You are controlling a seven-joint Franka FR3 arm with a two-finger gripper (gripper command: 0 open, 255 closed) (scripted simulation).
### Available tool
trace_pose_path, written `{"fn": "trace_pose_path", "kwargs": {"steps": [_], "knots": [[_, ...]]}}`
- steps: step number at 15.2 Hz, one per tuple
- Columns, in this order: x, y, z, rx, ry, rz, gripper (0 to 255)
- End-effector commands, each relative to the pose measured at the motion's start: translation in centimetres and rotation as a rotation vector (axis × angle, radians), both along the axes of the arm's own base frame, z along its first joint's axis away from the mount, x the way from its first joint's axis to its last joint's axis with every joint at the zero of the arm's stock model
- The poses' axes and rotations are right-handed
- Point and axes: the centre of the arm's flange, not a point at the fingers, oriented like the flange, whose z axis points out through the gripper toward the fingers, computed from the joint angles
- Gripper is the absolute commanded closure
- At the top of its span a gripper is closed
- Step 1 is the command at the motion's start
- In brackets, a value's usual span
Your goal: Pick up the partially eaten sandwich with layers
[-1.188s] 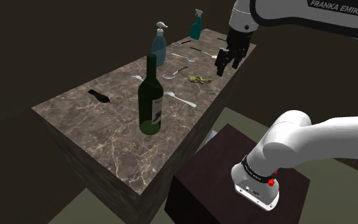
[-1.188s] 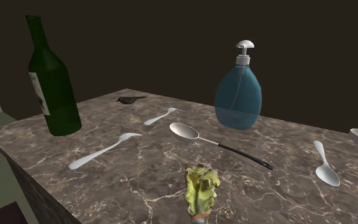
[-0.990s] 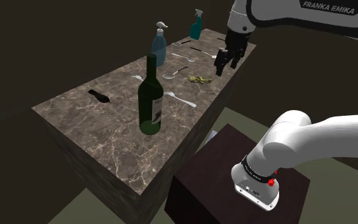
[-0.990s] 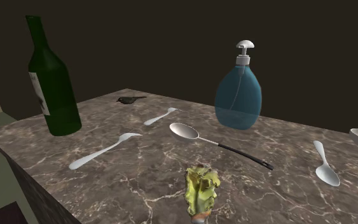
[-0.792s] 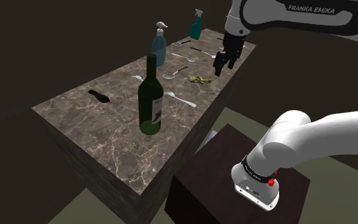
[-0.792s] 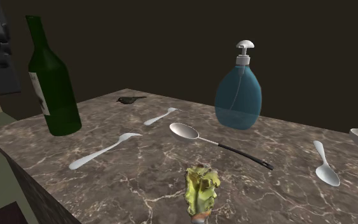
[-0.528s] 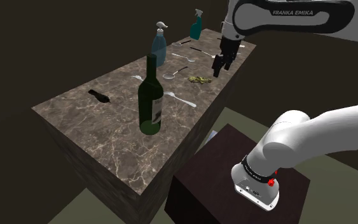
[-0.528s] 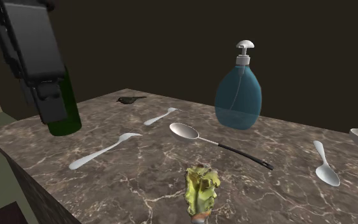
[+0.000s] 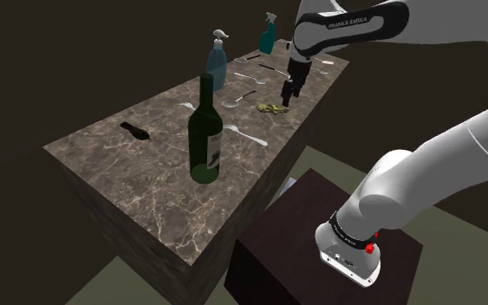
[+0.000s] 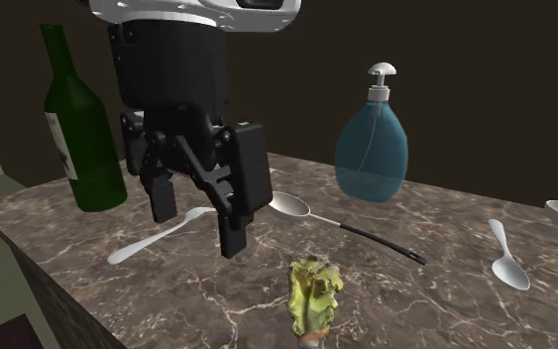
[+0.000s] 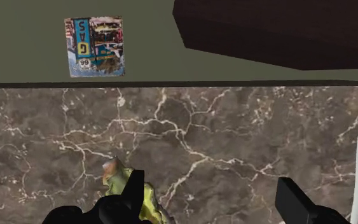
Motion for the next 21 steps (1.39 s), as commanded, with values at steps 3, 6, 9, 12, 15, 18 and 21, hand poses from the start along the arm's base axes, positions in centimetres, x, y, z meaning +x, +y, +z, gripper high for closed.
{"fn": "trace_pose_path", "kwargs": {"steps": [3, 6, 9, 12, 15, 18, 21], "knots": [[3.3, -2.9, -3.2, 0.012, 0.014, 0.073, 0], [6.0, -4.9, -5.6, 0.022, 0.025, 0.124, 0], [8.8, -6.6, -8.1, 0.033, 0.036, 0.176, 0], [9.3, -6.9, -9.6, 0.034, 0.038, 0.185, 0], [9.3, -6.9, -11.2, 0.034, 0.038, 0.185, 0], [9.3, -6.9, -12.5, 0.034, 0.038, 0.185, 0], [9.3, -6.9, -12.5, 0.034, 0.038, 0.185, 255]]}}
